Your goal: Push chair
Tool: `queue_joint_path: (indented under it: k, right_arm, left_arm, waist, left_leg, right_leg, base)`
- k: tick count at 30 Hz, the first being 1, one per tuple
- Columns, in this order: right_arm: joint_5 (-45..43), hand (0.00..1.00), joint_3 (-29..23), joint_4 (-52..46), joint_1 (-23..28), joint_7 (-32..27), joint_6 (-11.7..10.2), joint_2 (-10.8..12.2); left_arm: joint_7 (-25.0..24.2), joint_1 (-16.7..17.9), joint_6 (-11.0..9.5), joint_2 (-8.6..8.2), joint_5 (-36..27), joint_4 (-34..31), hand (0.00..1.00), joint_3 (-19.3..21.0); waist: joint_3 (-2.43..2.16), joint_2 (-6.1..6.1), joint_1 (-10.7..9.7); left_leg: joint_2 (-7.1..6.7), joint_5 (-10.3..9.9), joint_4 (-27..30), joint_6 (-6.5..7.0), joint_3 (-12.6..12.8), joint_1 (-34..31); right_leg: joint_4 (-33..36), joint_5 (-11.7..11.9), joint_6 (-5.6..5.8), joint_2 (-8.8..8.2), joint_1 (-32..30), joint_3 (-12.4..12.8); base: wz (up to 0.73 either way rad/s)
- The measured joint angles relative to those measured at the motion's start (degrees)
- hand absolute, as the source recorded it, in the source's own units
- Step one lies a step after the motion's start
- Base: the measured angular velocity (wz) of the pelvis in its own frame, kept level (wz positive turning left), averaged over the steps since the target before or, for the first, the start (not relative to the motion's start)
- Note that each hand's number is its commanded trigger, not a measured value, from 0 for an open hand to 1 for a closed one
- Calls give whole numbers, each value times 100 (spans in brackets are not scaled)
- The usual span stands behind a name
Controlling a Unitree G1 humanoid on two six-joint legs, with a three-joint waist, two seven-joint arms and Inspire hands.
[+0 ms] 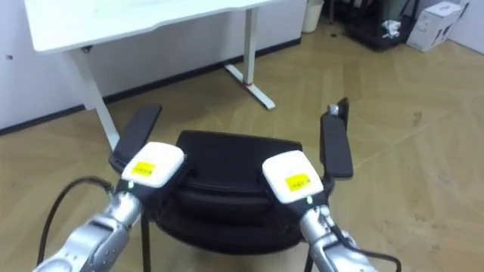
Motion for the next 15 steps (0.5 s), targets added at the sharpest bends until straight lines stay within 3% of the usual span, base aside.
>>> queue_joint_path:
  k: [3,6,7,8,10,11,13,14,15]
  right_arm:
    - [-40,100,0,-104,7,-59,1,-70]
    - [-154,100,-14,-141,-65,-168,46,-67]
    - [-164,100,-5,-107,-183,-167,46,-85]
    - [-167,100,-5,-71,-246,-167,48,-78]
    - [-156,100,-1,123,-400,-167,61,55]
    - [-153,100,1,158,-415,-167,61,99]
    - [-145,100,44,320,-440,-199,60,199]
    - [-140,100,63,347,-450,-209,61,216]
    - [-142,100,111,355,-471,-211,104,255]
  left_arm:
    - [-16,-24,-5,8,-7,-57,100,30]
    - [-44,-83,-9,-2,-26,-109,100,96]
    - [-38,-157,-13,-6,-69,-71,100,119]
    - [-33,-217,-13,-6,-92,-29,100,119]
    - [-11,-362,-13,23,-134,97,100,119]
    - [-7,-374,-15,38,-133,116,100,119]
    - [23,-381,-57,119,-136,186,100,107]
    - [42,-379,-69,129,-142,213,100,106]
    - [61,-373,-69,143,-178,230,100,108]
  waist:
    - [14,-127,-27]
    - [-2,-188,-13]
    - [30,-161,-3]
    - [62,-135,-3]
    - [114,-91,-5]
    - [116,-84,-5]
    - [139,-34,-2]
    - [145,4,23]
    - [164,83,72]
  left_leg:
    - [-298,-11,34,163,9,31]
    - [-592,-284,297,356,54,30]
    - [-641,-436,447,417,56,22]
    - [-646,-504,520,444,56,24]
    - [-644,-674,604,522,-3,125]
    - [-644,-712,605,534,-29,171]
    - [-656,-856,554,592,-181,421]
    - [-660,-893,538,612,-238,473]
    - [-651,-939,483,631,-336,565]
  right_leg:
    - [135,-107,186,-291,36,-46]
    - [524,-265,365,-626,10,-59]
    - [1016,-285,397,-776,-153,-70]
    - [1396,-232,354,-858,-278,-66]
    - [2573,300,223,-1129,-717,1]
    - [2757,474,173,-1137,-811,77]
    - [3236,1085,77,-1091,-1004,382]
    - [3326,1132,91,-1048,-1067,477]
    - [3453,1010,124,-921,-1280,575]
  base:
    - [12]
    - [5]
    - [0]
    - [4]
    - [15]
    - [17]
    - [13]
    - [-8]
    - [-16]
